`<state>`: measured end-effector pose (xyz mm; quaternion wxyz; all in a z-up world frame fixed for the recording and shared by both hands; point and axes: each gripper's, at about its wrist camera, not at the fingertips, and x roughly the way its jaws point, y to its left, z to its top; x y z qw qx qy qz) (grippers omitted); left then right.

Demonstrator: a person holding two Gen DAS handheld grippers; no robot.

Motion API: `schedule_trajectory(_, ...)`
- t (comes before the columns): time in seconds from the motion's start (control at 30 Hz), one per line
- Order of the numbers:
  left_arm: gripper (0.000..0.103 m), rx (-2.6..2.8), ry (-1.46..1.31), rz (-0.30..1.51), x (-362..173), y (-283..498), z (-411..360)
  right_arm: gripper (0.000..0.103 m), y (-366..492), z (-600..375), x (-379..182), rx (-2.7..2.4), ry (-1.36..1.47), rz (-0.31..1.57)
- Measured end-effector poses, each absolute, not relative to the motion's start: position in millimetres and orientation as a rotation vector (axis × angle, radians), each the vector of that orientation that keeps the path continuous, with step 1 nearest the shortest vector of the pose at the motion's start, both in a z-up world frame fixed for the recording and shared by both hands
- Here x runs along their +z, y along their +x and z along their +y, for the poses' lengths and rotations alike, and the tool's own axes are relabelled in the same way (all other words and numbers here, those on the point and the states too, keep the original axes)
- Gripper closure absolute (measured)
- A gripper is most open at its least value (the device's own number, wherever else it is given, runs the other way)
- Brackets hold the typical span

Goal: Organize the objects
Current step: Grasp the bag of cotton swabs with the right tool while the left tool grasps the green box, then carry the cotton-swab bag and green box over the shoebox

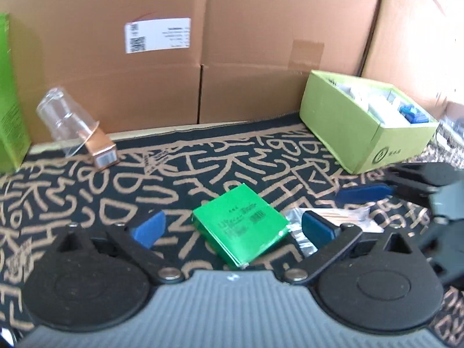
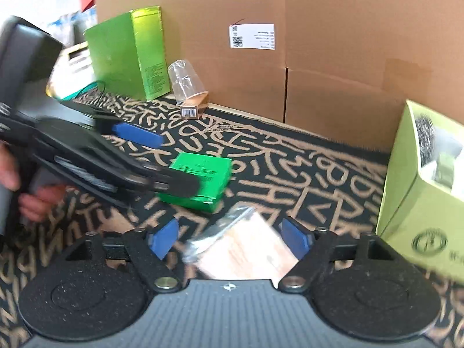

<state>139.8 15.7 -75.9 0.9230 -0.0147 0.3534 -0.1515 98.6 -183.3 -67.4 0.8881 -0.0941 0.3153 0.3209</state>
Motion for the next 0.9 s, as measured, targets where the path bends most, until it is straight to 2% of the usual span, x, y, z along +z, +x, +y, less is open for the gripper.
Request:
schedule_trajectory(0.1,0.001,-0.302,-0.065,0.739,-73.8,135.5,20.0,0.02,124.9,-191.2,-79.9,0.707,-0.158,0.718)
schedule_trajectory(0.23,0.001,-0.286,-0.087,0.757,-82.0,140.4,18.1,0.02,119.1,-212.8,-77.5,0.72,0.02,0.748)
schedule_trajectory(0.43,0.003,-0.268,-0.092,0.769,-89.6,159.9,-2.9,0.022,64.9,-207.4,-79.4,0.684,-0.089,0.703)
schedule_trajectory(0.5,0.01,-0.246,-0.047,0.771,-92.8,166.6,-13.1,0.028,54.1,-202.9,-78.3,0.665,-0.139,0.677)
schedule_trajectory(0.57,0.025,-0.228,-0.008,0.789,-96.7,170.8,-19.9,0.034,48.6,-199.6,-79.0,0.622,-0.173,0.654)
schedule_trajectory(0.67,0.027,-0.223,0.019,0.783,-98.1,167.5,-19.6,0.039,45.3,-193.6,-82.7,0.584,-0.186,0.621)
schedule_trajectory(0.73,0.026,-0.21,0.03,0.778,-98.8,163.7,-18.3,0.05,42.4,-192.4,-83.5,0.579,-0.174,0.608)
schedule_trajectory(0.77,0.026,-0.206,0.036,0.778,-99.2,162.1,-18.1,0.061,40.8,-192.1,-83.4,0.578,-0.171,0.603)
schedule_trajectory(0.8,0.027,-0.208,0.038,0.777,-99.1,160.5,-17.7,0.068,39.1,-191.8,-83.2,0.576,-0.174,0.599)
schedule_trajectory(0.9,0.034,-0.23,0.012,0.788,-94.1,156.6,-15.9,0.074,33.7,-192.2,-81.5,0.562,-0.174,0.595)
